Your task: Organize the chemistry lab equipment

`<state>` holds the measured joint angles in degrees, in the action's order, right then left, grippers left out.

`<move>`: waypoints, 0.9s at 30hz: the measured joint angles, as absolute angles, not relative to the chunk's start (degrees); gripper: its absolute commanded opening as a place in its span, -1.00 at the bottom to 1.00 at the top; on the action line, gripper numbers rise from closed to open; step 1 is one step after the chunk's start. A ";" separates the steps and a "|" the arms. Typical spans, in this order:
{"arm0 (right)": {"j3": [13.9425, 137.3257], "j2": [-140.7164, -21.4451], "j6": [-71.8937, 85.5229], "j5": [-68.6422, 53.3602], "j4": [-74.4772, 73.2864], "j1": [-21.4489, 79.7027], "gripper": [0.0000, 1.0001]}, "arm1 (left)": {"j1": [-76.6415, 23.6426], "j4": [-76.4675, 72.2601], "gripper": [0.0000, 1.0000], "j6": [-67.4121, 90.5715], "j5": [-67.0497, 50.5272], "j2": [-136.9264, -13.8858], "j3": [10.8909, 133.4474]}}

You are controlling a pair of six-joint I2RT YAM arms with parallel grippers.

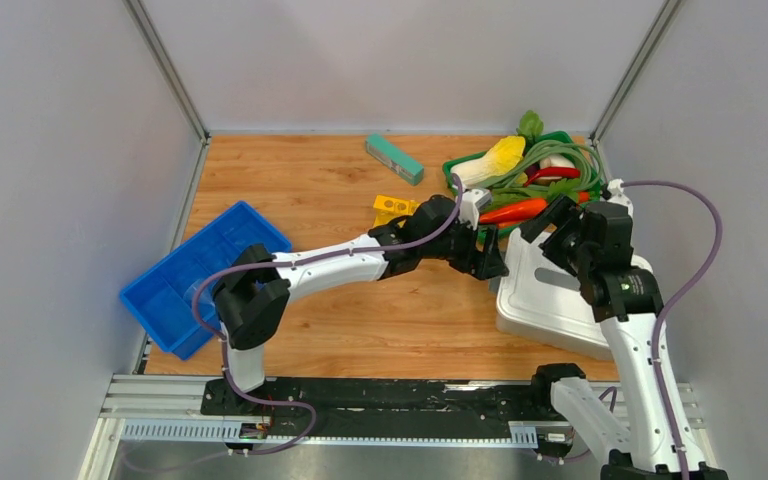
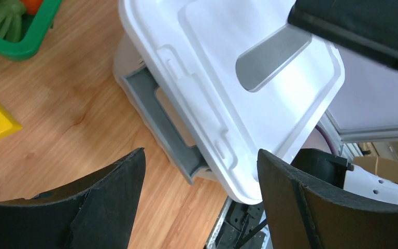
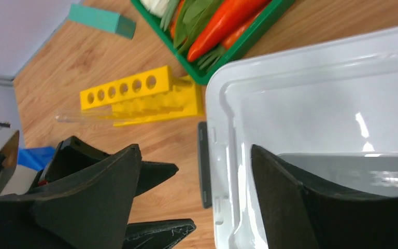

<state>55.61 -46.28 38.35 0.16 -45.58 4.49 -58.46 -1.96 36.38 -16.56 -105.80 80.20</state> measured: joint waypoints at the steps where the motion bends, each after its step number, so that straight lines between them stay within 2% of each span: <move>1: 57.23 -46.72 37.21 1.89 -46.24 4.47 0.82 | -58.72 -1.15 0.72 36.05 -16.36 -106.19 81.19; 4: 61.04 -48.88 33.23 8.78 -49.43 3.51 1.00 | -59.72 0.60 0.73 35.20 -15.86 -107.83 84.44; 10: 61.78 -52.27 28.10 17.80 -54.33 -5.45 1.00 | -61.39 2.02 0.73 34.81 -12.51 -108.51 84.79; 14: 63.64 -56.36 25.34 17.52 -55.70 -17.06 1.00 | -61.60 2.85 0.73 34.11 -10.33 -108.51 84.75; 18: 64.10 -59.02 24.16 15.77 -55.86 -24.16 1.00 | -61.63 3.31 0.73 33.26 -8.93 -108.47 84.34; 27: 60.75 -56.64 24.03 13.15 -55.86 -26.28 1.00 | -61.65 7.42 0.74 32.91 -8.49 -108.44 84.20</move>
